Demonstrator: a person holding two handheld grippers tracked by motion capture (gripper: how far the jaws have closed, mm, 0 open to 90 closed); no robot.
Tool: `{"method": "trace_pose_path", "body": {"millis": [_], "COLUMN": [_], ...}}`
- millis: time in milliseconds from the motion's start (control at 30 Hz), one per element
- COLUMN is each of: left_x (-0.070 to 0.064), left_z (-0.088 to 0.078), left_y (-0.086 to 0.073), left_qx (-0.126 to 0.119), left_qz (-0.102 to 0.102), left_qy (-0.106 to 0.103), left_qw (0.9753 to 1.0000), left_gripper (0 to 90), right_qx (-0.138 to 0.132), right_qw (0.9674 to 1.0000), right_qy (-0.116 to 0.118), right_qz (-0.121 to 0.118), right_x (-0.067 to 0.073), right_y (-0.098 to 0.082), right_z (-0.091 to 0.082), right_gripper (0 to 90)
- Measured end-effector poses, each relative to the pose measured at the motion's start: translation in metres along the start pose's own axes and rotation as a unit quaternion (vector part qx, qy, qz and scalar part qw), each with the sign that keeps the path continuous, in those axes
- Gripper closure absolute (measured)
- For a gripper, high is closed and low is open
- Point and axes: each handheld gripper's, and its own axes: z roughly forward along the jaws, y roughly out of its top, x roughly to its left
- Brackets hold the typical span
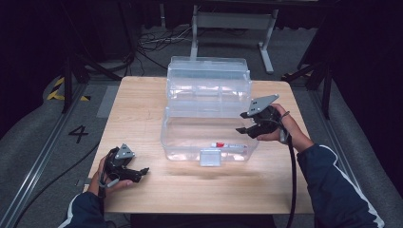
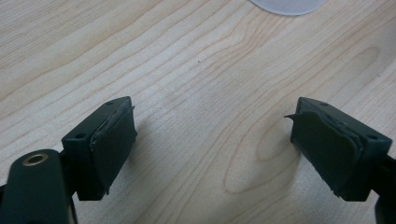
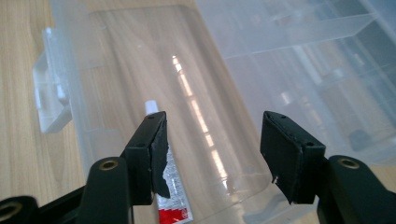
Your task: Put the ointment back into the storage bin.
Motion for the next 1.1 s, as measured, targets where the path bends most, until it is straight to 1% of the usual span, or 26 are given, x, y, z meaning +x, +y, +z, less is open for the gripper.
{"method": "trace_pose_path", "body": {"millis": [33, 67, 133, 167, 200, 233, 267, 300, 333, 367, 400, 433, 467, 500, 567, 600, 667, 700, 733, 767, 833, 867, 933, 1000, 1067, 1100], "left_x": [0.000, -0.001, -0.004, -0.005, -0.006, -0.006, -0.011, -0.011, -0.015, -0.015, -0.020, -0.020, -0.026, -0.026, -0.033, -0.034, -0.039, -0.041, -0.041, -0.043, -0.044, -0.046, -0.047, -0.049, -0.052, -0.054], "left_z": [0.000, 0.000, -0.002, -0.004, -0.006, -0.006, -0.010, -0.010, -0.013, -0.013, -0.019, -0.019, -0.024, -0.024, -0.029, -0.031, -0.034, -0.036, -0.036, -0.039, -0.041, -0.043, -0.045, -0.045, -0.045, -0.044], "left_y": [0.001, 0.002, 0.005, 0.009, 0.012, 0.012, 0.022, 0.022, 0.030, 0.030, 0.040, 0.040, 0.049, 0.049, 0.057, 0.059, 0.064, 0.069, 0.069, 0.075, 0.079, 0.086, 0.093, 0.097, 0.105, 0.109], "left_qx": [0.002, 0.004, 0.000, -0.004, -0.008, -0.008, -0.011, -0.011, -0.014, -0.014, -0.019, -0.019, -0.022, -0.022, -0.031, -0.033, -0.035, -0.036, -0.036, -0.042, -0.044, -0.052, -0.056, -0.057, -0.059, -0.060], "left_qz": [0.001, 0.004, 0.006, 0.011, 0.011, 0.011, 0.020, 0.020, 0.029, 0.029, 0.037, 0.037, 0.056, 0.056, 0.071, 0.076, 0.086, 0.093, 0.093, 0.100, 0.104, 0.105, 0.109, 0.111, 0.120, 0.124], "left_qy": [0.000, 0.005, 0.000, 0.003, -0.005, -0.005, 0.001, 0.001, 0.002, 0.002, 0.008, 0.008, 0.016, 0.016, 0.013, 0.016, 0.018, 0.023, 0.023, 0.020, 0.021, 0.015, 0.006, 0.006, 0.001, 0.000], "left_qw": [1.0000, 1.0000, 1.0000, 0.9999, 0.9999, 0.9999, 0.9997, 0.9997, 0.9995, 0.9995, 0.9991, 0.9991, 0.9980, 0.9980, 0.9969, 0.9965, 0.9955, 0.9947, 0.9947, 0.9939, 0.9934, 0.9930, 0.9924, 0.9921, 0.9910, 0.9905], "left_gripper": [15.8, 16.0, 16.7, 17.0, 17.0, 17.0, 17.1, 17.1, 17.3, 17.9, 19.7, 21.0, 21.2, 21.2, 20.7, 20.4, 20.1, 20.0, 19.9, 19.9, 19.8, 19.9, 20.1, 20.2, 20.4, 20.4], "right_qx": [-0.005, -0.007, -0.017, -0.023, -0.030, -0.035, -0.046, -0.046, -0.050, -0.054, -0.059, -0.059, -0.068, -0.068, -0.076, -0.076, -0.078, -0.080, -0.086, -0.087, -0.085, -0.083, -0.081, -0.080, -0.076, -0.073], "right_qw": [0.9999, 0.9997, 0.9996, 0.9992, 0.9988, 0.9984, 0.9973, 0.9973, 0.9967, 0.9963, 0.9957, 0.9957, 0.9950, 0.9950, 0.9937, 0.9937, 0.9927, 0.9927, 0.9924, 0.9920, 0.9922, 0.9923, 0.9928, 0.9926, 0.9935, 0.9938], "right_qy": [-0.015, -0.022, -0.023, -0.030, -0.036, -0.040, -0.053, -0.053, -0.058, -0.061, -0.064, -0.064, -0.063, -0.063, -0.072, -0.069, -0.084, -0.079, -0.076, -0.079, -0.076, -0.078, -0.073, -0.075, -0.063, -0.063], "right_qz": [-0.002, -0.001, 0.007, 0.008, 0.013, 0.017, 0.019, 0.019, 0.027, 0.027, 0.031, 0.031, 0.037, 0.037, 0.038, 0.043, 0.039, 0.043, 0.045, 0.046, 0.050, 0.047, 0.050, 0.052, 0.056, 0.055], "right_x": [-0.001, -0.002, -0.006, -0.008, -0.011, -0.013, -0.017, -0.017, -0.023, -0.025, -0.028, -0.028, -0.034, -0.034, -0.040, -0.043, -0.046, -0.049, -0.053, -0.055, -0.058, -0.059, -0.064, -0.066, -0.069, -0.070], "right_y": [-0.001, -0.001, -0.003, -0.003, -0.003, -0.003, -0.002, -0.002, -0.001, 0.000, 0.002, 0.002, 0.006, 0.006, 0.011, 0.015, 0.019, 0.021, 0.024, 0.026, 0.030, 0.031, 0.034, 0.036, 0.039, 0.040], "right_z": [-0.004, -0.006, -0.011, -0.015, -0.018, -0.021, -0.025, -0.025, -0.030, -0.032, -0.034, -0.034, -0.037, -0.037, -0.040, -0.041, -0.042, -0.042, -0.042, -0.041, -0.038, -0.037, -0.033, -0.030, -0.024, -0.021], "right_gripper": [41.8, 41.6, 41.3, 41.3, 41.3, 41.2, 41.3, 41.3, 41.1, 41.1, 41.3, 41.3, 40.9, 40.9, 40.6, 39.8, 39.9, 39.9, 40.1, 40.3, 40.3, 40.3, 40.4, 40.6, 40.8, 40.9]}}
